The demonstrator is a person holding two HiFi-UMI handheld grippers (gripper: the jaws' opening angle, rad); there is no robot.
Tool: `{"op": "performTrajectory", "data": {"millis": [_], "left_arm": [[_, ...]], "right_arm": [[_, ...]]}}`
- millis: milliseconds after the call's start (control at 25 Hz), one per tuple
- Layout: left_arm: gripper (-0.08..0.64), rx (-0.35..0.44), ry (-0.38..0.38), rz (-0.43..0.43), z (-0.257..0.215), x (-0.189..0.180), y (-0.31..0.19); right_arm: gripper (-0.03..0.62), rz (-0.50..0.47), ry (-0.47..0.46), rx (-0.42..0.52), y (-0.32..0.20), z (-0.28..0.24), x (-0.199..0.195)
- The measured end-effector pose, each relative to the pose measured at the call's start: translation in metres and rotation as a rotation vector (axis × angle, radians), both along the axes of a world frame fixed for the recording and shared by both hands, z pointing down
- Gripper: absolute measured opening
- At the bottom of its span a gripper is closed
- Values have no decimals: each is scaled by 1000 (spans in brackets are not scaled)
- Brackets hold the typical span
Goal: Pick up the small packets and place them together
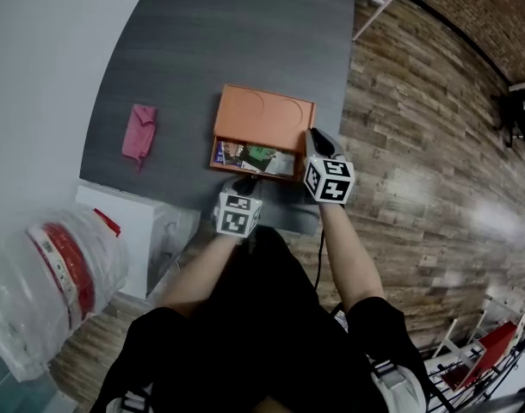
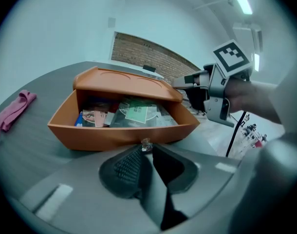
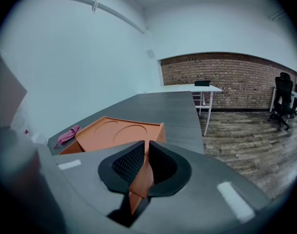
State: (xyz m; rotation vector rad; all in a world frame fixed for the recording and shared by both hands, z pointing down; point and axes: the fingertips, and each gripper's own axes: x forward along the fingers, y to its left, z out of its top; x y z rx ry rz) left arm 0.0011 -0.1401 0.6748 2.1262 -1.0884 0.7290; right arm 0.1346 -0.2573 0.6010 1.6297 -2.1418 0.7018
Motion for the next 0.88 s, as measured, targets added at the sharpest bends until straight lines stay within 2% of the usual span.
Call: {"op": "performTrajectory", "data": {"millis": [640, 880], "left_arm": [[67, -27, 3, 5, 4, -9, 40], [69, -24, -8, 13, 4, -13, 40]], "right_arm": [[31, -20, 28, 10, -1, 0, -1], [31, -21, 34, 7, -2, 1, -1]]}}
